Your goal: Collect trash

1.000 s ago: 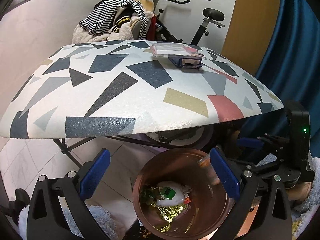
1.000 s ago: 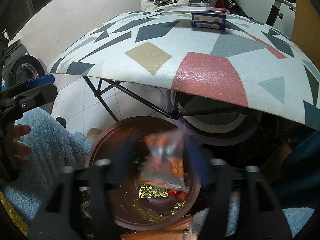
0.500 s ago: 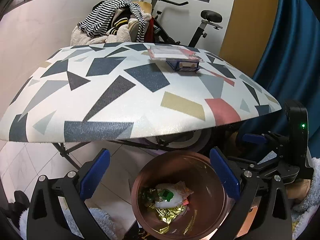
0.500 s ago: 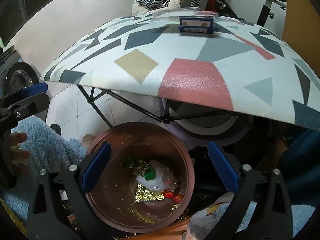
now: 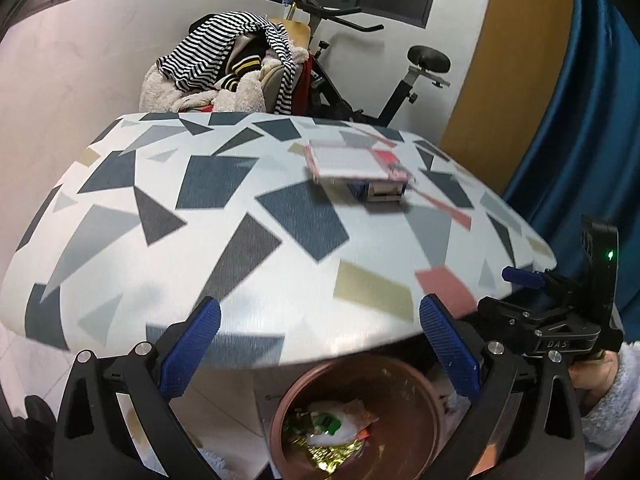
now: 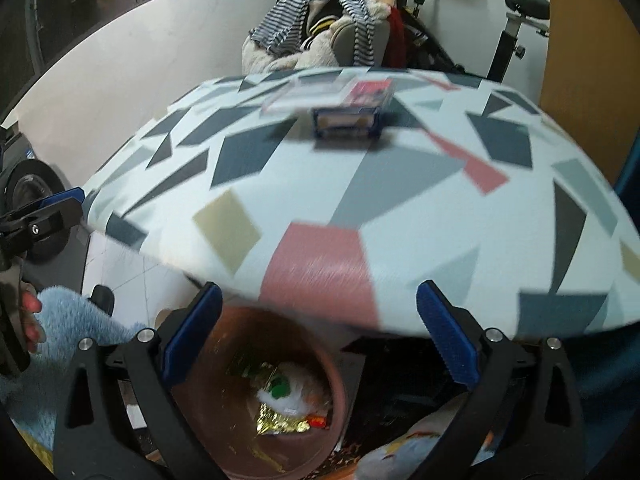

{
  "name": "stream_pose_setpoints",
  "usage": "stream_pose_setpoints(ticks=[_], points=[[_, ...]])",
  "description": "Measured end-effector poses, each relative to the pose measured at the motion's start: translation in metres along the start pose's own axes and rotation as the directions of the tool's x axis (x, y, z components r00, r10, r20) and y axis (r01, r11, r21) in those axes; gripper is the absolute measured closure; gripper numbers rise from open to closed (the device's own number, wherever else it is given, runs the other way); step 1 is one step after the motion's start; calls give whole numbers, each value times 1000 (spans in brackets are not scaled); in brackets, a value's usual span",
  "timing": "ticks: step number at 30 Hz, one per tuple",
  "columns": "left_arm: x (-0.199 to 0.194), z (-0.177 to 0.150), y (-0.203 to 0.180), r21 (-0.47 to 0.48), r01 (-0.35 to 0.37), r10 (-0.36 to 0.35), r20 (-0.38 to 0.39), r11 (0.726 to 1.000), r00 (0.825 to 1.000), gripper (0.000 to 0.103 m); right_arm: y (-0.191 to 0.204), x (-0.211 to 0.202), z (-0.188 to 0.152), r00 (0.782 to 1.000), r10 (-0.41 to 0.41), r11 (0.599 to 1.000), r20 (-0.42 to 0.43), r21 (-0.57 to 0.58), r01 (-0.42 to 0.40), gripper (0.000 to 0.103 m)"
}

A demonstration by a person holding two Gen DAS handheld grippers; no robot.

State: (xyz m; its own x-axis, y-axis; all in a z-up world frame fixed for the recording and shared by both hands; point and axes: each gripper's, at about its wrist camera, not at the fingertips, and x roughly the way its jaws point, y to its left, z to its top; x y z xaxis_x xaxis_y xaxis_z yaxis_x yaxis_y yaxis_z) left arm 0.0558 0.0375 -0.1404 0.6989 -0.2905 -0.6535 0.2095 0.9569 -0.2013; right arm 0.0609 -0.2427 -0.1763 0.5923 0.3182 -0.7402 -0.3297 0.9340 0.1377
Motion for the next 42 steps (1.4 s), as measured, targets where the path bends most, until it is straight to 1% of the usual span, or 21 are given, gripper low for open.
stream_pose_setpoints(ticks=[8, 15, 23, 29, 30, 32, 33, 34, 37, 38, 39, 40, 41, 42], points=[[12, 37, 3, -42, 25, -26, -28, 999, 999, 6, -18, -2, 37, 999, -43, 999, 26, -18, 44, 7], [32, 56, 11, -88, 43, -48, -58, 995, 997, 6, -27, 1, 51, 998, -54, 998, 26, -19, 54, 7], [61, 68, 21, -121, 60, -72, -100, 991, 992, 6, -34, 17, 60, 998, -61, 998, 8, -13, 61, 7], [94, 77, 37, -242, 95, -127, -121, 966, 984, 6, -46, 30, 69, 998, -61, 998, 3, 18, 61, 7], [100, 80, 39, -263, 102, -138, -121, 959, 983, 11, -47, 33, 71, 998, -62, 998, 2, 20, 62, 7], [116, 86, 46, -312, 119, -165, -124, 943, 978, 21, -50, 39, 74, 998, -63, 998, -2, 21, 63, 7], [122, 89, 48, -331, 126, -175, -123, 935, 977, 24, -52, 44, 77, 998, -63, 998, -8, 24, 63, 7], [130, 92, 52, -365, 140, -194, -117, 920, 974, 24, -53, 46, 79, 998, -62, 998, -9, 25, 63, 7], [152, 100, 64, -472, 190, -259, -87, 861, 962, 26, -55, 52, 86, 998, -59, 998, -9, 26, 59, 7], [161, 103, 68, -515, 209, -285, -73, 832, 956, 27, -56, 54, 88, 998, -58, 998, -7, 26, 58, 7], [166, 104, 71, -541, 221, -301, -63, 811, 952, 28, -57, 57, 90, 998, -55, 998, -4, 28, 55, 7], [175, 104, 74, -581, 238, -327, -51, 778, 944, 28, -57, 58, 91, 999, -54, 998, -4, 29, 54, 7], [182, 104, 77, -608, 248, -343, -42, 754, 938, 29, -58, 60, 93, 999, -53, 998, -5, 29, 53, 7], [189, 104, 79, -639, 261, -363, -31, 724, 931, 30, -58, 62, 94, 999, -52, 998, -7, 29, 53, 7]])
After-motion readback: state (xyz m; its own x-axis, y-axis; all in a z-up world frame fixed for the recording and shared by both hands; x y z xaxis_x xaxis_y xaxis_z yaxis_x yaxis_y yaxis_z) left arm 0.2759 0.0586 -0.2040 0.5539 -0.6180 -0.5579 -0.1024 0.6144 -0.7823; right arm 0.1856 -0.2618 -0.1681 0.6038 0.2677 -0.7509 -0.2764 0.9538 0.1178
